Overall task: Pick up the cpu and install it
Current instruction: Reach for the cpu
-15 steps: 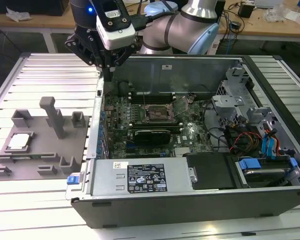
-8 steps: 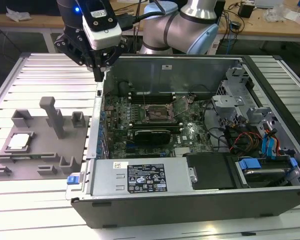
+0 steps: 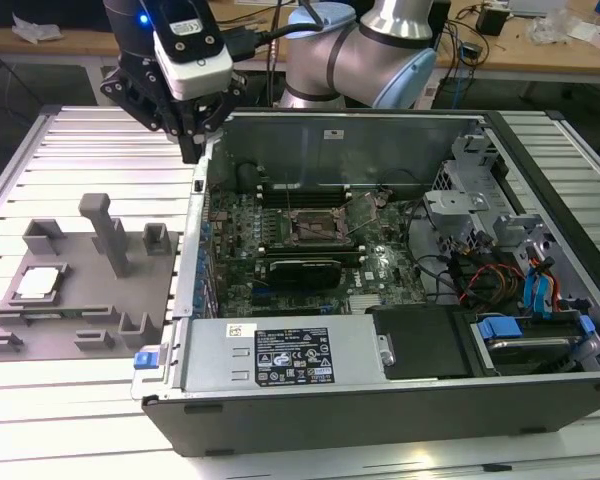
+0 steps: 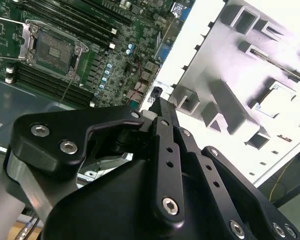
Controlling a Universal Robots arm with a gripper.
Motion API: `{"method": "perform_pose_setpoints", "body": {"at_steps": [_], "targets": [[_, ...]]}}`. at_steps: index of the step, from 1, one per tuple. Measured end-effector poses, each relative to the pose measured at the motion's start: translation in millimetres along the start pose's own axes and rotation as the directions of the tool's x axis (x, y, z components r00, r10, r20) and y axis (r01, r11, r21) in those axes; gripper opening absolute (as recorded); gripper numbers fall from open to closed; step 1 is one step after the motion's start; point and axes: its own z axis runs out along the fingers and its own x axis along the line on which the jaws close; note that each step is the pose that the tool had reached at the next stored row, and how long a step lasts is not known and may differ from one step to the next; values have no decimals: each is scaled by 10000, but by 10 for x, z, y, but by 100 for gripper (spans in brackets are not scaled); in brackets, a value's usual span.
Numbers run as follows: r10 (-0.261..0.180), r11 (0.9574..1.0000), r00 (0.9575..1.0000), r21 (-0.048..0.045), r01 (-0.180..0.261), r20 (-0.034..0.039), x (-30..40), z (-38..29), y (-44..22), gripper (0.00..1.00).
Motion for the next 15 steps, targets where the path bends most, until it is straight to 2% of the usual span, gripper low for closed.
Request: {"method": "perform_pose_setpoints", "body": {"at_steps": [8,11,15], "targets": [[0,10000,10000,1,0,-1,58,0,-4,11],[0,10000,10000,-6,0,0,117,0,-9,11],[0,10000,10000,-6,0,0,161,-2,-12,11]]}}
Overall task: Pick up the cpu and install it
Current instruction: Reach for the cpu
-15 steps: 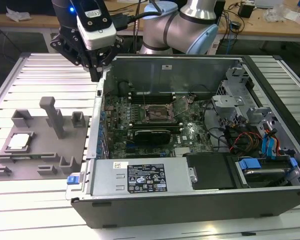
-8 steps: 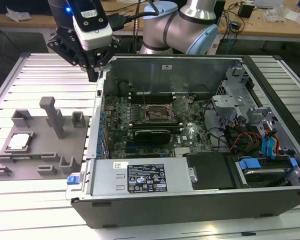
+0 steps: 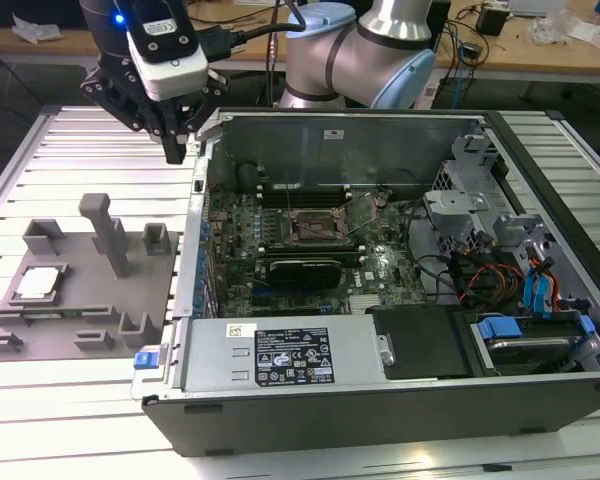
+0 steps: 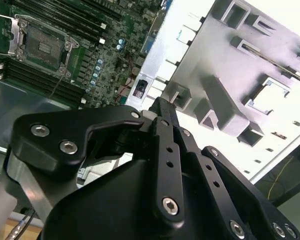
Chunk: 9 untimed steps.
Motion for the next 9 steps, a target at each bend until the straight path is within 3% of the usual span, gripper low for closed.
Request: {"method": "perform_pose_setpoints", "body": {"at_steps": [2,9], "targets": [[0,10000,10000,0,0,0,34,0,-3,11],[0,10000,10000,0,0,1,265,14,-21,11]]}}
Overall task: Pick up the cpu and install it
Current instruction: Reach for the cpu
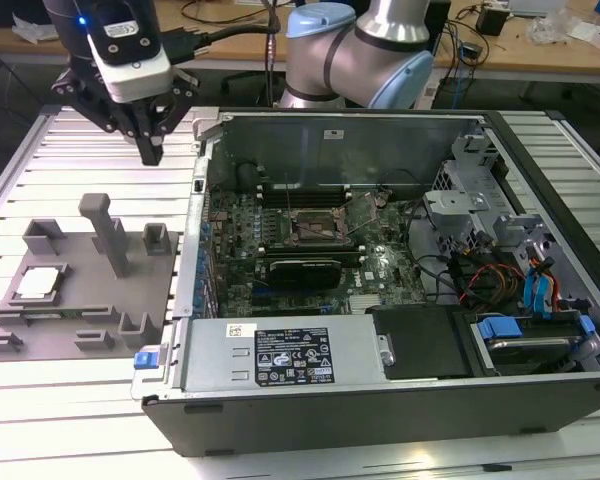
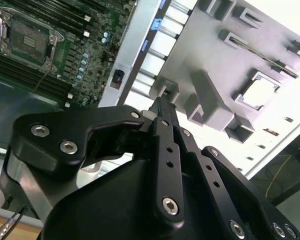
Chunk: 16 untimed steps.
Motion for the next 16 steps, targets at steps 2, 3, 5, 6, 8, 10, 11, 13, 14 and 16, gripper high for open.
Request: {"method": "perform_pose_setpoints", "body": {"at_steps": [2,3,5,6,8,10,11,13,14,16], "targets": [[1,10000,10000,0,-1,0,58,5,-4,11],[1,10000,10000,0,-1,1,77,7,-6,11],[1,10000,10000,0,-1,0,107,9,-8,11],[0,10000,10000,0,0,1,122,10,-10,11],[0,10000,10000,-1,0,0,184,13,-14,11],[1,10000,10000,0,-1,0,230,16,-18,11],[0,10000,10000,-1,0,1,255,18,-20,11],[1,10000,10000,0,-1,0,322,21,-25,11],[0,10000,10000,0,0,0,355,23,-28,11],[0,10000,10000,0,0,1,396,25,-31,11]]}}
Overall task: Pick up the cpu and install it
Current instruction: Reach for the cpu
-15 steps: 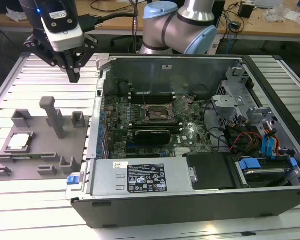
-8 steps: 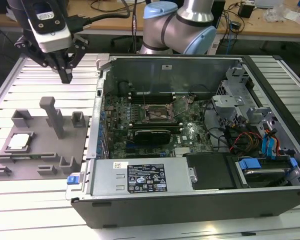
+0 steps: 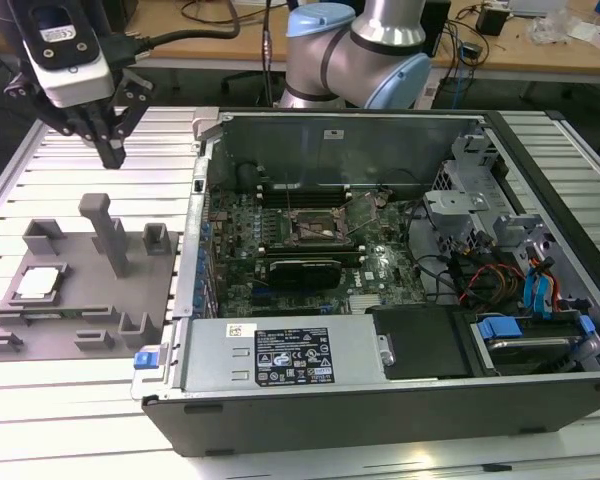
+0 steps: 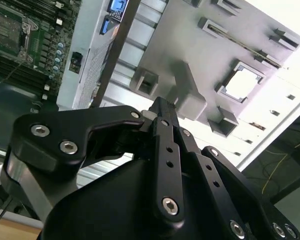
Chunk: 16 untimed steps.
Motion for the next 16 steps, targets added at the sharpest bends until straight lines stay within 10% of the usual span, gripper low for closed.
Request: {"method": "perform_pose_setpoints", "body": {"at_steps": [16], "targets": [[0,10000,10000,1,0,-1,461,20,-36,11]]}}
